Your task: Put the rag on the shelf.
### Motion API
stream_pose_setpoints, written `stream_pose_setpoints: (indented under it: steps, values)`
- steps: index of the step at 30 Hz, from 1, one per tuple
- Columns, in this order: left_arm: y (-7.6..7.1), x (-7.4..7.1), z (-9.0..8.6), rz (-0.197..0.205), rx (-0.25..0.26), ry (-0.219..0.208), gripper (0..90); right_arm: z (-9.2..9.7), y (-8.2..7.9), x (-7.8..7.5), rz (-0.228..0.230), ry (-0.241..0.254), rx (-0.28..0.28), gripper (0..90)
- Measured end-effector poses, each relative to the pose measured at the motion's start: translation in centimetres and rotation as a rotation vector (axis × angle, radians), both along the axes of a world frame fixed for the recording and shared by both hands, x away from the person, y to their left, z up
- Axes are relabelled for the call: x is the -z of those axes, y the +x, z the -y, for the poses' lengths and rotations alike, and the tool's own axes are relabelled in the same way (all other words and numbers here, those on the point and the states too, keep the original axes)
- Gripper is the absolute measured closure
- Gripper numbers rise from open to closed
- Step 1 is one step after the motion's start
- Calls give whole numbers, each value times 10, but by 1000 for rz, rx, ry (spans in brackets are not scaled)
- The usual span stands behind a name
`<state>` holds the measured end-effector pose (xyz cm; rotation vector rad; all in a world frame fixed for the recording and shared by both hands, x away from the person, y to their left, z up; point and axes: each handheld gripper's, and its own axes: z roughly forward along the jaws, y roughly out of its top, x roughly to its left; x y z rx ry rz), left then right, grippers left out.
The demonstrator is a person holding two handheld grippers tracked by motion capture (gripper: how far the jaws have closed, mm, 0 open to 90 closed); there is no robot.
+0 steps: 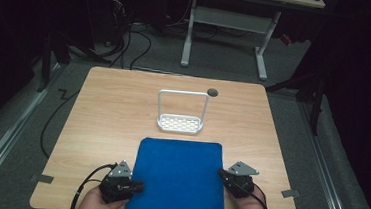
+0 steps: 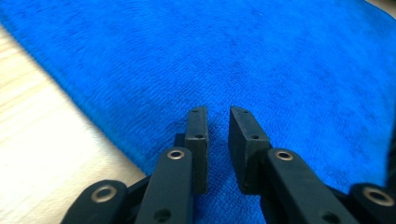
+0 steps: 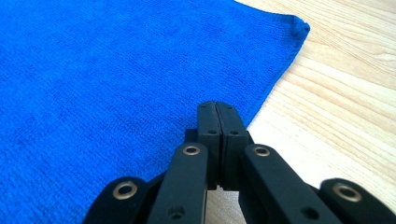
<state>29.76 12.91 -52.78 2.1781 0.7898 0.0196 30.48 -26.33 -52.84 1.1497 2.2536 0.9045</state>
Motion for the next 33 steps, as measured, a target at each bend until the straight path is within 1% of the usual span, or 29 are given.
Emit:
stream_pose_setpoints:
  steps: [3, 5, 6, 7, 8, 9, 10, 11, 12, 13, 15, 18, 20, 21, 23, 24, 25, 26, 27, 28, 29, 30, 31, 32, 33]
  values:
    - [0, 0, 1, -7, 8, 0, 774, -1, 1, 0, 6, -14, -1, 900]
    - [1, 0, 1, -10, 14, -3, 767, -1, 3, 0, 5, -10, 0, 900]
    - [1, -1, 0, 0, 3, 0, 765, -1, 5, 0, 3, -3, 1, 897]
    - [1, -1, 0, 0, 3, 0, 757, -1, 5, 0, 3, -3, 1, 897]
    - [1, -1, -1, 20, -17, 11, 757, 0, 6, 0, -1, 4, 7, 876]
    - [2, -3, -3, 39, -43, 7, 746, 0, 6, 0, -4, 8, 16, 858]
    - [4, -5, -9, 72, -88, -23, 710, 2, 6, -2, 1, 23, 17, 832]
    - [6, -7, -13, 97, -115, -39, 693, 3, 6, -2, 5, 33, 20, 817]
    - [9, -7, -17, 119, -146, -57, 669, 5, 5, -4, 9, 52, 21, 789]
    - [12, -8, -21, 135, -175, -65, 652, 6, 5, -4, 11, 75, 29, 765]
    - [20, -8, -28, 132, -227, -78, 603, 9, 6, -6, 13, 102, 47, 736]
    - [35, -7, -30, 144, -291, -78, 543, 10, 8, -6, 22, 120, 50, 688]
    - [46, -6, -27, 134, -303, -76, 511, 10, 9, -6, 24, 126, 49, 683]
    - [52, -5, -25, 132, -311, -65, 506, 10, 9, -7, 25, 131, 53, 684]
    - [63, -4, -19, 147, -315, -38, 499, 10, 9, -7, 32, 129, 53, 694]
    - [63, -4, -19, 147, -315, -38, 499, 10, 9, -7, 32, 129, 53, 694]
    - [75, -2, -12, 130, -329, -27, 500, 10, 9, -8, 38, 136, 47, 686]
    - [81, -1, -9, 122, -336, -23, 505, 10, 8, -9, 39, 138, 45, 681]
    - [81, -1, -9, 122, -336, -23, 514, 10, 8, -9, 38, 141, 43, 679]
    - [93, -1, -2, 135, -358, 3, 516, 10, 8, -9, 37, 143, 40, 674]
    - [99, 0, -1, 127, -373, 10, 522, 10, 8, -9, 37, 143, 37, 672]
    - [105, 1, 0, 111, -378, 1, 531, 10, 8, -9, 36, 145, 35, 672]
    - [109, 1, 1, 103, -381, -5, 533, 10, 8, -9, 35, 148, 36, 672]
    - [113, 2, 2, 99, -379, -8, 541, 10, 8, -9, 36, 149, 34, 668]
    - [113, 2, 2, 99, -379, -8, 554, 10, 8, -9, 36, 149, 34, 668]
